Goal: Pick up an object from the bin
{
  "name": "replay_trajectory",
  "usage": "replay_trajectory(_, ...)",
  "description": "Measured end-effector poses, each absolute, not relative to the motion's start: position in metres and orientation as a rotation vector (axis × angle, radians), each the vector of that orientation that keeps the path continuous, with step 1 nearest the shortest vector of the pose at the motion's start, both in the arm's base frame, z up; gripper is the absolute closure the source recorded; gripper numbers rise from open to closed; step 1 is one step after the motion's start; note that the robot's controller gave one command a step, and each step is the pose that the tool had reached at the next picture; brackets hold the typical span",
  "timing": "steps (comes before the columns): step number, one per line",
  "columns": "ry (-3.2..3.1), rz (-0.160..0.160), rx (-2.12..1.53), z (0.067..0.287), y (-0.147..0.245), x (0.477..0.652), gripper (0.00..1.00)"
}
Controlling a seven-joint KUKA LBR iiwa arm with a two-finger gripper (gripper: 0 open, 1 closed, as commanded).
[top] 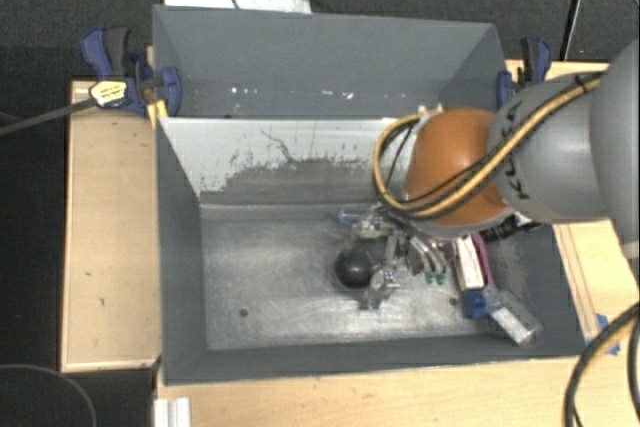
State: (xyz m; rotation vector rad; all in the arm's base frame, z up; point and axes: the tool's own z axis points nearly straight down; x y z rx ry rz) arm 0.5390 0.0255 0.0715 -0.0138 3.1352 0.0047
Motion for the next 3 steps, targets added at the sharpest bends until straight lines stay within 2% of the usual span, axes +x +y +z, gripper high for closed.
replay_trajectory(1,3.135,0.002,0.026,0.102,0.034,0.527,0.0)
replay_trajectory(2,3.132,0.001,0.195,0.106,0.023,0.525,0.0)
replay_trajectory(3,3.101,0.005,0.444,0.073,0.019,0.52,0.0)
